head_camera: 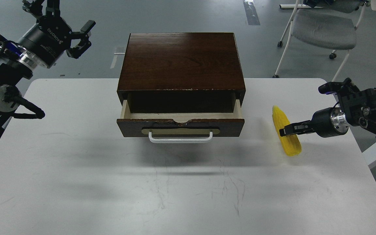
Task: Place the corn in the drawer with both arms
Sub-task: 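Lift the corn over the box and lower it into the open drawer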
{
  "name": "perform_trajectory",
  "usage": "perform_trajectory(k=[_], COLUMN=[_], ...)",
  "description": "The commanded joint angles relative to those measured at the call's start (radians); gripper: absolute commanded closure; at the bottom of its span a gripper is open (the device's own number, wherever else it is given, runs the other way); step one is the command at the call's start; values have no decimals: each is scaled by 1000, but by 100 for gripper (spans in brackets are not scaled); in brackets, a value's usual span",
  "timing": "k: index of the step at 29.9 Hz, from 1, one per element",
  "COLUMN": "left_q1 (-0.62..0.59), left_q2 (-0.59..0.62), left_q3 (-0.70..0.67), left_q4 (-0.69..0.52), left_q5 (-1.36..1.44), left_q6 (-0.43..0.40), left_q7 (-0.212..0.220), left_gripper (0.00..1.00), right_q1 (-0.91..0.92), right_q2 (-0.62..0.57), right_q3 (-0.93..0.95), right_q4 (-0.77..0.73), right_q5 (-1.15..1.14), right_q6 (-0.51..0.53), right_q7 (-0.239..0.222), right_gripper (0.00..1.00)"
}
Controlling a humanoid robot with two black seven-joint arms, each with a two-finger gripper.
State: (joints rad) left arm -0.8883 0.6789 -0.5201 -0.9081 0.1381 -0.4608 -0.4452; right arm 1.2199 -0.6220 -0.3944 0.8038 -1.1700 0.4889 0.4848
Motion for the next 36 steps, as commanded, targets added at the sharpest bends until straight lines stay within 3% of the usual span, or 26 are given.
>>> perform_trajectory(k=[1,4,9,14,21,28,36], left_q1=[-3,-6,-8,-11,-11,-14,-15], left_q2=[-1,4,2,8,19,19,33], left_q3=[0,-11,-28,-29,-29,-29,-29], left_q4=[-2,-2,-2,-2,-2,-2,-5], left_q5=[0,0,0,0,0,0,0], left_q6=[1,-1,-4,-27,-28,-28,-28], left_q7=[-1,2,5,6,8,8,8], left_gripper=[2,2,2,2,2,2,2], right_q1=[64,189,421,587,730,846,918], right_q2=[-44,-105,-91,56,303,404,487], right_q3=[2,12,3,-61,-201,-231,-233], right_q4=[49,98,144,143,187,350,416], right_q5=[4,6,-2,-25,-235,-387,-460], right_q6=[0,0,0,0,0,-35,-174], right_q7=[0,0,4,4,4,4,4], right_gripper=[100,100,100,100,100,100,100])
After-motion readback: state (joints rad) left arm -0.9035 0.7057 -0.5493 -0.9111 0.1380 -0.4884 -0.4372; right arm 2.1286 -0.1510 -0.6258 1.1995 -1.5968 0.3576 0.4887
